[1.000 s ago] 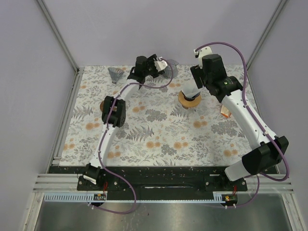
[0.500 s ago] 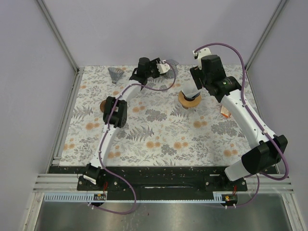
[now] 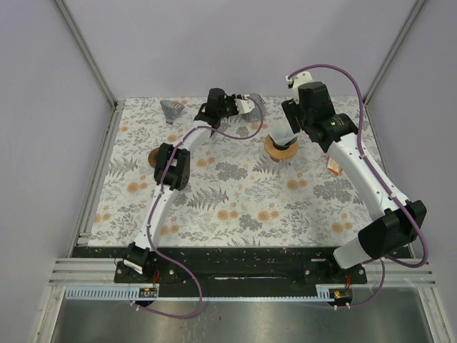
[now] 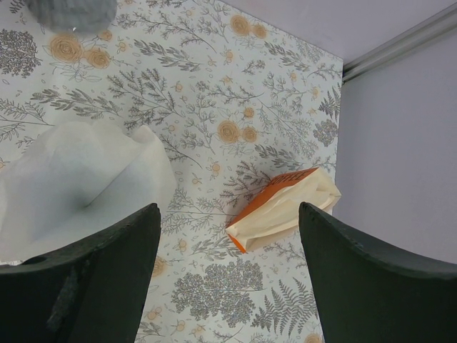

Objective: Place the coffee filter in the dripper

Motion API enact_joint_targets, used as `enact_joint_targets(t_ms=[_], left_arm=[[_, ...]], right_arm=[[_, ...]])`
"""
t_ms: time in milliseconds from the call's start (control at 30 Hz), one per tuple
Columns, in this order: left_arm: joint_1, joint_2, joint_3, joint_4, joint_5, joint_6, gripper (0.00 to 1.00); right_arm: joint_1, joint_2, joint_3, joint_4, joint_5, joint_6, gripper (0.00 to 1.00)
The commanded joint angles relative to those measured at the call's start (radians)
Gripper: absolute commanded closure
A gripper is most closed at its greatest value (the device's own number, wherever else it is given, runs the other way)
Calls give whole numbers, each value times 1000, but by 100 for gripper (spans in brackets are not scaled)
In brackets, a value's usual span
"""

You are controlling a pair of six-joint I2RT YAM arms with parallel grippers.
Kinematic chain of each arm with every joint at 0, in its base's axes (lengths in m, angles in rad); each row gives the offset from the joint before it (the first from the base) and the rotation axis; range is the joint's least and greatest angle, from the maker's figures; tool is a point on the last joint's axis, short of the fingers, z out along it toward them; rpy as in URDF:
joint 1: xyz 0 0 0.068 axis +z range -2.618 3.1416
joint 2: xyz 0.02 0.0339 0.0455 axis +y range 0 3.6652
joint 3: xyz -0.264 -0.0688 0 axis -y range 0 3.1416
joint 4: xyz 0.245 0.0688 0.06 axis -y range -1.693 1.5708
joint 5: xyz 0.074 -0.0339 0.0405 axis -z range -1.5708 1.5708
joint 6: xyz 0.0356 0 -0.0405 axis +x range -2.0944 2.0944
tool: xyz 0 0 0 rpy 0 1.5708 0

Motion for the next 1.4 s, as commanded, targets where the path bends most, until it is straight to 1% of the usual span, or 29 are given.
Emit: enact_joint_targets(t_ms=[0,133,267,333,433,567,700,833,900,1033,1067,1200,1300,1367], left_arm=[[-6,-28,-18,-33,-2,17,78],[-8,-77,-76,-7,-1,1,85],[-11,-152,-161,50,-8,-22,100],[-14,-185,-213,99,-33,-22,100],[-14,-218,-222,115,-86,-32,100],[-14,-297,-354,202,-157,20,100],[-15,-385,-536,326,-231,83,100],[-18,-457,-713,515,-312,139,100],[-20,-498,-794,579,-335,157,100],[-26,-598,-1004,694,-350,194,100],[-27,-621,-1047,726,-378,197,100],[-41,-712,-1253,851,-412,215,100],[-50,-773,-1382,914,-438,206,100],[-58,-830,-1460,951,-455,199,100]], right_arm=[[0,-27,2,37,15,-7,14],[0,-33,4,37,15,-6,14],[0,-33,7,31,15,-1,14],[2,-37,11,24,15,2,15],[0,-44,14,18,8,7,15],[0,-53,20,8,1,16,14],[0,-64,30,0,-12,28,15],[0,-76,40,-3,-41,39,15],[0,-77,51,-9,-61,50,15],[2,-85,73,-26,-100,74,15],[3,-91,74,-28,-109,80,15],[6,-119,60,-23,-153,112,15],[18,-142,40,-25,-183,135,12],[31,-154,27,-23,-187,145,11]])
